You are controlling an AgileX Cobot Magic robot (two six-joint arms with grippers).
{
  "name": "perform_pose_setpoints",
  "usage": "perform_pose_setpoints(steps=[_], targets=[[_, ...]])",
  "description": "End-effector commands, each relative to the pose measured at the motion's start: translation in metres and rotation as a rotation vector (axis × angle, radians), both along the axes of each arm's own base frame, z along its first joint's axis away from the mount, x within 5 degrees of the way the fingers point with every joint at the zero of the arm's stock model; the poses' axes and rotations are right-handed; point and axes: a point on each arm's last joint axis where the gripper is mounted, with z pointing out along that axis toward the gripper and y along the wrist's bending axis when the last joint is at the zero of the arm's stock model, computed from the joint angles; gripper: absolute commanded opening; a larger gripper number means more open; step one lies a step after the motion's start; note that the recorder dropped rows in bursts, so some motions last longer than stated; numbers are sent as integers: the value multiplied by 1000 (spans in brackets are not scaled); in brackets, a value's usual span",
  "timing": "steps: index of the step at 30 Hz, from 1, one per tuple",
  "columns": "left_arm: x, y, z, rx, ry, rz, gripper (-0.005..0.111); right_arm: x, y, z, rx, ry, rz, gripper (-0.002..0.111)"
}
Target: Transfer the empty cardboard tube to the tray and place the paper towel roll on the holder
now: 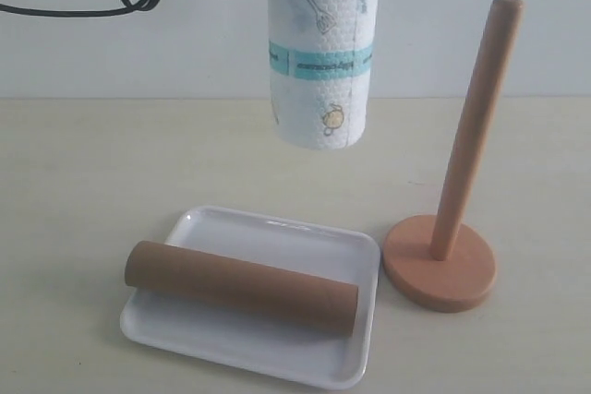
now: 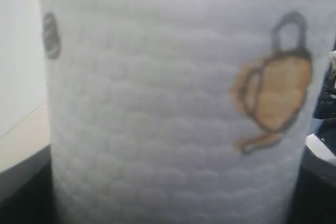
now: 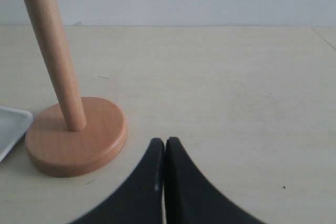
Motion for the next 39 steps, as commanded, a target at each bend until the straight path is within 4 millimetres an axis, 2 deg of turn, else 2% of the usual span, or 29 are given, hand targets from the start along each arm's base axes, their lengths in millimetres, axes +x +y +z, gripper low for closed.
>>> perform_pose_setpoints(steps=[1, 6, 10, 14, 20, 24, 31, 39], targets=[[-15, -15, 21, -106, -11, -42, 6, 0, 0, 2, 5, -19, -4, 0], [-26, -30, 41, -152, -70, -82, 6, 0, 0, 2, 5, -19, -4, 0], [-28, -38, 61, -153, -133, 18, 6, 0, 0, 2, 5, -19, -4, 0], [-31, -35, 82, -152, -259, 157, 4, 0, 0, 2, 5, -19, -4, 0], [-45, -30, 104, -209, -331, 199, 4, 0, 0, 2, 5, -19, -4, 0], [-55, -44, 111, -266, -393, 228, 4, 0, 0, 2, 5, -19, -4, 0], [-75, -78, 108, -210, -488, 296, 4, 0, 0, 2, 5, -19, -4, 0], [-70, -78, 113, -321, -311, 338, 4, 0, 0, 2, 5, -19, -4, 0]])
